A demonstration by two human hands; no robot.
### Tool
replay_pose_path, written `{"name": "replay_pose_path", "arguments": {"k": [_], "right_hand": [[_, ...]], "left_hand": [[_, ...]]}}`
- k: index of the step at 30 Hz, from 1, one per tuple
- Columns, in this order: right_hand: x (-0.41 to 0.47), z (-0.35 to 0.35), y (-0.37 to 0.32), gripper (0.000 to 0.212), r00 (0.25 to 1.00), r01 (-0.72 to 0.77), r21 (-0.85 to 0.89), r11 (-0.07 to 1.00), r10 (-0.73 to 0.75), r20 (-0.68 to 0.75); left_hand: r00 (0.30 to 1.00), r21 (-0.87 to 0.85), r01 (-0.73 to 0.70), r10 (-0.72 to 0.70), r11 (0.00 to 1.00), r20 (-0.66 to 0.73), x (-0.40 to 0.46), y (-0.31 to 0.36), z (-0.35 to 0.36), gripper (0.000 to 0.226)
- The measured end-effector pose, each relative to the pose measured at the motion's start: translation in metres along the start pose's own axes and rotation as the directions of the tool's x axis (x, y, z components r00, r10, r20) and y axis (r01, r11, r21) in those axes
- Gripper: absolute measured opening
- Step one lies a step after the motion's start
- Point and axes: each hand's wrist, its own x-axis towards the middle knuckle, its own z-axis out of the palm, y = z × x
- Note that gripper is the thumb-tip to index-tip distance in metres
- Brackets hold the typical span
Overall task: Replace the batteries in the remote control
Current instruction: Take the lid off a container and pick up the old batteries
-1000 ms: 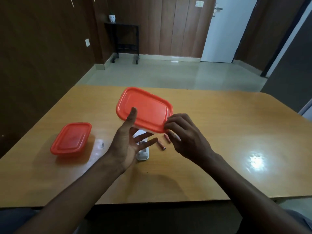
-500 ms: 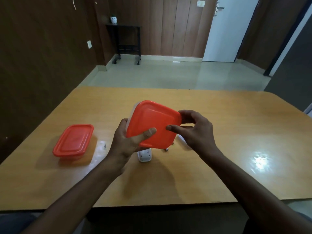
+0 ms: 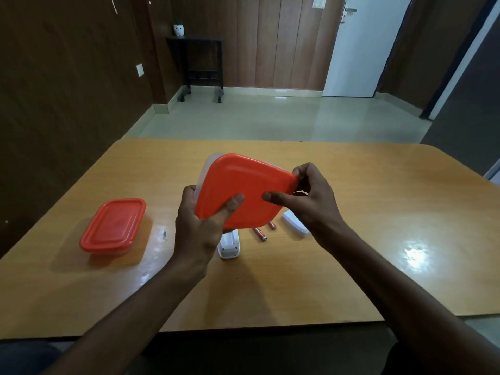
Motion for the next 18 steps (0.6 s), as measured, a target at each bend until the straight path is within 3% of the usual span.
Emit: {"name": "replay_pose_path", "arguments": {"k": [6, 12, 15, 18], "right_hand": [[-0.003, -0.003, 0.002, 0.064, 0.997, -0.05, -0.033, 0.998, 0.052, 0.06], [-0.003, -0.01, 0.006, 0.058, 0.99, -0.068, -0.03, 0.997, 0.071, 0.121], [-0.001, -0.009, 0.007, 0.057, 0.995, -0.04, -0.024, 0.999, 0.042, 0.086], [0.002, -0.011, 0.007, 0.064, 0.997, -0.041, -0.007, 0.999, 0.041, 0.064]], "left_hand": [[0.993, 0.056, -0.098, 0.093, 0.994, 0.079, 0.003, -0.002, -0.006, 0.067], [0.982, 0.056, -0.141, 0.133, 0.988, 0.136, 0.004, -0.005, -0.006, 0.069], [0.979, 0.005, -0.091, 0.089, 0.996, 0.183, 0.006, 0.0, -0.007, 0.074], [0.945, -0.084, 0.082, -0.05, 0.993, 0.323, 0.011, 0.01, -0.012, 0.095]]}}
